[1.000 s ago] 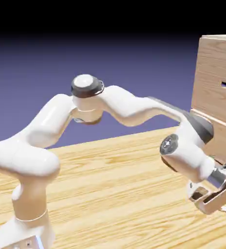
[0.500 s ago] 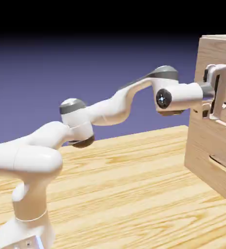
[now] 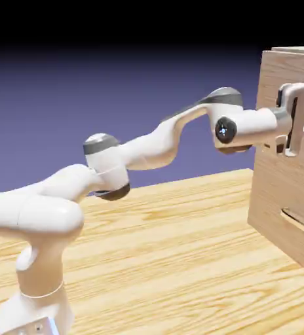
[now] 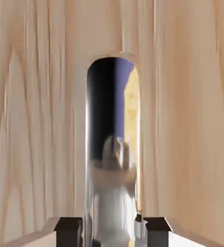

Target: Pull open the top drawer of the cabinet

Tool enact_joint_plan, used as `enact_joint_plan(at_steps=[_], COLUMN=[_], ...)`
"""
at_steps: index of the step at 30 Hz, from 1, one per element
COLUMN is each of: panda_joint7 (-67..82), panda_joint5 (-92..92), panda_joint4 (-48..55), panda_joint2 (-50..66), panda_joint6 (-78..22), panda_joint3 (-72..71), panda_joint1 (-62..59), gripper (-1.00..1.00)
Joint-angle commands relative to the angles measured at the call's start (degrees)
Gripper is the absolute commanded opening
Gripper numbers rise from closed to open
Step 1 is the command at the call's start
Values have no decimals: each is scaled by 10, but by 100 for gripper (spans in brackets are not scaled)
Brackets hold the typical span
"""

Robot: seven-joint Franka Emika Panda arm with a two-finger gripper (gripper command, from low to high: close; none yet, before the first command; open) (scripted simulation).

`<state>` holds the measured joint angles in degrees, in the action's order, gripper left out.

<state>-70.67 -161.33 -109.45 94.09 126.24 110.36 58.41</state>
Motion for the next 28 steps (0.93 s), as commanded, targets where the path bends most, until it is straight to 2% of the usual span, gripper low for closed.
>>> enact_joint_plan(at_steps=[1,24,25,28], panda_joint7=[1,36,36,48], panda_joint5=[4,118,118,154], panda_joint4=[-21,-482,-482,-524], panda_joint2=[2,68,68,69], panda_joint6=[-9,-200,-200,-206], panda_joint3=[1,94,94,123], panda_joint1=[12,284,284,320], gripper=[-100,-100,100,100])
